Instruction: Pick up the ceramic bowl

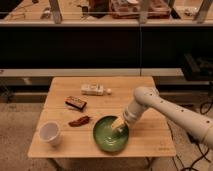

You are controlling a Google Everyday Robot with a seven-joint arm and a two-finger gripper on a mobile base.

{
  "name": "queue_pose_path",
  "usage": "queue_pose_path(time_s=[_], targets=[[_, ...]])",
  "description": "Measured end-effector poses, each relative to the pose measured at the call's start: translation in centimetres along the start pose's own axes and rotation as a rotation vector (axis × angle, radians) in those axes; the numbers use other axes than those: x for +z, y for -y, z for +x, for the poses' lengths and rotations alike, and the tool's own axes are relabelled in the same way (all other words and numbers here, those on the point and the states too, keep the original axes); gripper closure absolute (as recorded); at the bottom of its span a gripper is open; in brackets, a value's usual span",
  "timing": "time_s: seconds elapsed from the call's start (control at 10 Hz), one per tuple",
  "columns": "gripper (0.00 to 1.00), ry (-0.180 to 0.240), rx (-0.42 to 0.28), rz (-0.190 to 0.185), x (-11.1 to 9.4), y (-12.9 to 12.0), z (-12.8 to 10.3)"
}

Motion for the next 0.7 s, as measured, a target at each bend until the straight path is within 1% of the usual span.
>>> queue_pose_path(time_s=[0.5, 0.6, 0.7], targets=[[0.2, 0.015, 0.002, 0.017, 0.42, 0.04, -0.17], [0.23, 0.016, 0.001, 0.017, 0.38, 0.04, -0.15], [0.28, 0.015, 0.002, 0.017, 0.31, 0.01, -0.16]])
